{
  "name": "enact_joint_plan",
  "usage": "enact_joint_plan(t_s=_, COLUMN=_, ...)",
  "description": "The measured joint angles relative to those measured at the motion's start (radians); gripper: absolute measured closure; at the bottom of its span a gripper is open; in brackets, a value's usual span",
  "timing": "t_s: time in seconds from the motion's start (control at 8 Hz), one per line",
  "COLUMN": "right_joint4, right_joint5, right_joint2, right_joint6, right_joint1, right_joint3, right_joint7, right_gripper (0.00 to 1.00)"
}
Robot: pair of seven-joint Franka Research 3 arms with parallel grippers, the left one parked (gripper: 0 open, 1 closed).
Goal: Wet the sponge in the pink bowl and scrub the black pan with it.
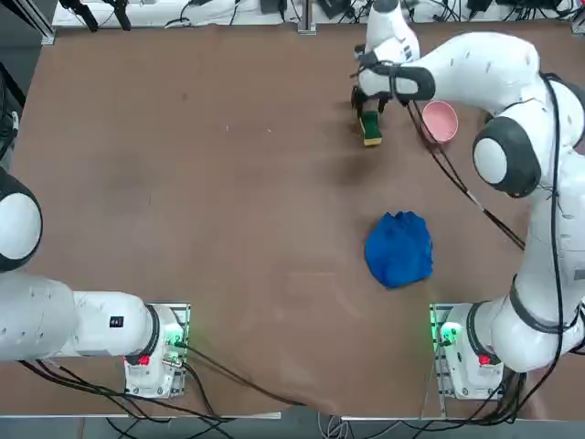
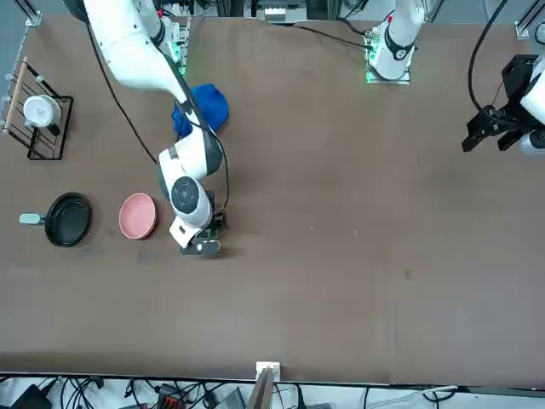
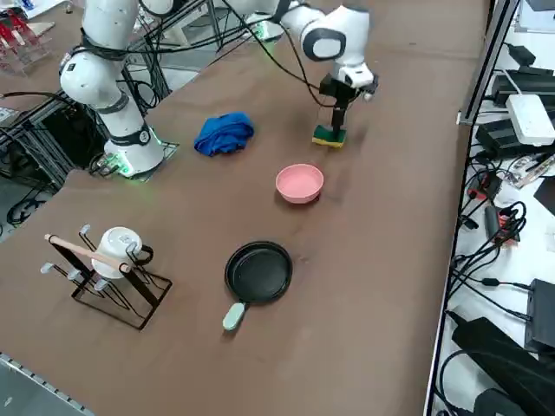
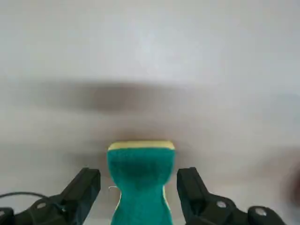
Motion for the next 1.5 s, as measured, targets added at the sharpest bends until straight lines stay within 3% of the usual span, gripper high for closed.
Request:
enact_joint_plan(t_s=0.25, right_joint4=0.022, right_joint5=0.0, right_joint2=-0.125, right_joint6=-0.087, right_joint1=-0.046, right_joint3=-0.004, right_joint7=-0.002, right_gripper=0.0)
enact_joint_plan(t_s=0.62, right_joint4=0.019, right_joint5=-0.001, right_joint2=-0.327, right_joint6=-0.307, right_joint1=-0.117, right_joint3=-0.004, right_joint7=-0.068, right_gripper=0.0)
enact_joint_plan(t_s=1.12, right_joint4=0.009, right_joint5=0.0, right_joint2=-0.472, right_joint6=-0.46, right_joint1=-0.249, right_joint3=-0.006, right_joint7=-0.284, right_gripper=0.0)
enact_joint_plan(t_s=1.5, right_joint4=-0.031, right_joint5=0.11, right_joint2=-0.558, right_joint6=-0.467, right_joint1=-0.376, right_joint3=-0.007, right_joint7=-0.383, right_gripper=0.0)
